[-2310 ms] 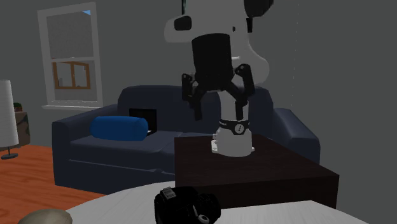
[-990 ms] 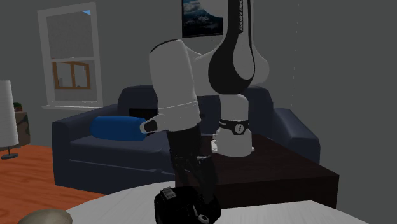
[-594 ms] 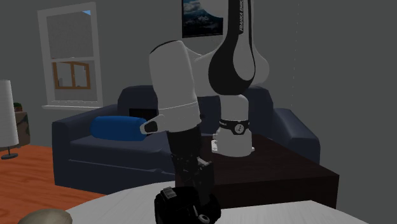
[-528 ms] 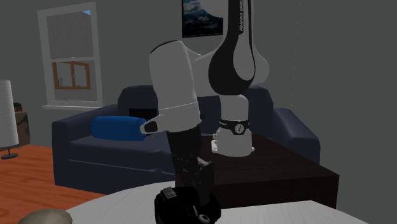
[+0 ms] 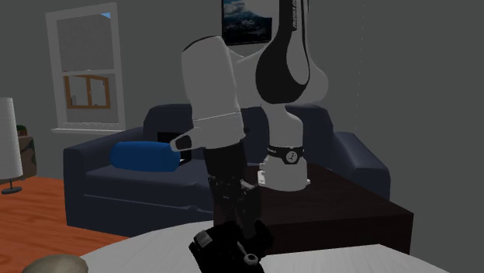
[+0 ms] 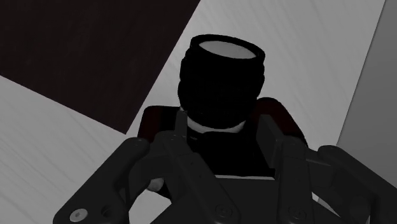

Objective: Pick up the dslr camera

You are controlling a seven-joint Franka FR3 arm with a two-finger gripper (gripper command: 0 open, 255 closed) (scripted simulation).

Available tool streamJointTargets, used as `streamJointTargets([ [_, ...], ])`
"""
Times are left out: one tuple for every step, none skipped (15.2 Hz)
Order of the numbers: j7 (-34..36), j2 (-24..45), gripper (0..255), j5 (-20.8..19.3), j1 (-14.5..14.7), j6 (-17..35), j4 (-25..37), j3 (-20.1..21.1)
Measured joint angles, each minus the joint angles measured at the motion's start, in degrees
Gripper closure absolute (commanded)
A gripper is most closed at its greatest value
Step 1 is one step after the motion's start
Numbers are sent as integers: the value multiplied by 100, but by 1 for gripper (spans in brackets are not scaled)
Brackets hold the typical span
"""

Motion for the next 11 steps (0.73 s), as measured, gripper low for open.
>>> streamJointTargets([
  [120, -109, 255, -156, 1, -64, -20, -34],
  [243, -209, 255, -312, -5, -146, -14, -64],
  [368, -314, 255, -458, -7, -222, -17, -80],
  [481, -424, 255, -602, -22, -300, -26, -97],
  [583, -528, 255, -735, -40, -379, -32, -109],
  [676, -644, 255, -868, -68, -451, -56, -121],
  [779, -753, 255, -991, -90, -535, -61, -120],
  [871, -848, 255, -1098, -112, -621, -53, -115],
  [962, -952, 255, -1201, -135, -700, -61, -106],
  [1038, -1051, 255, -1304, -167, -794, -52, -102],
  [1085, -1105, 255, -1354, -180, -840, -53, -93],
])
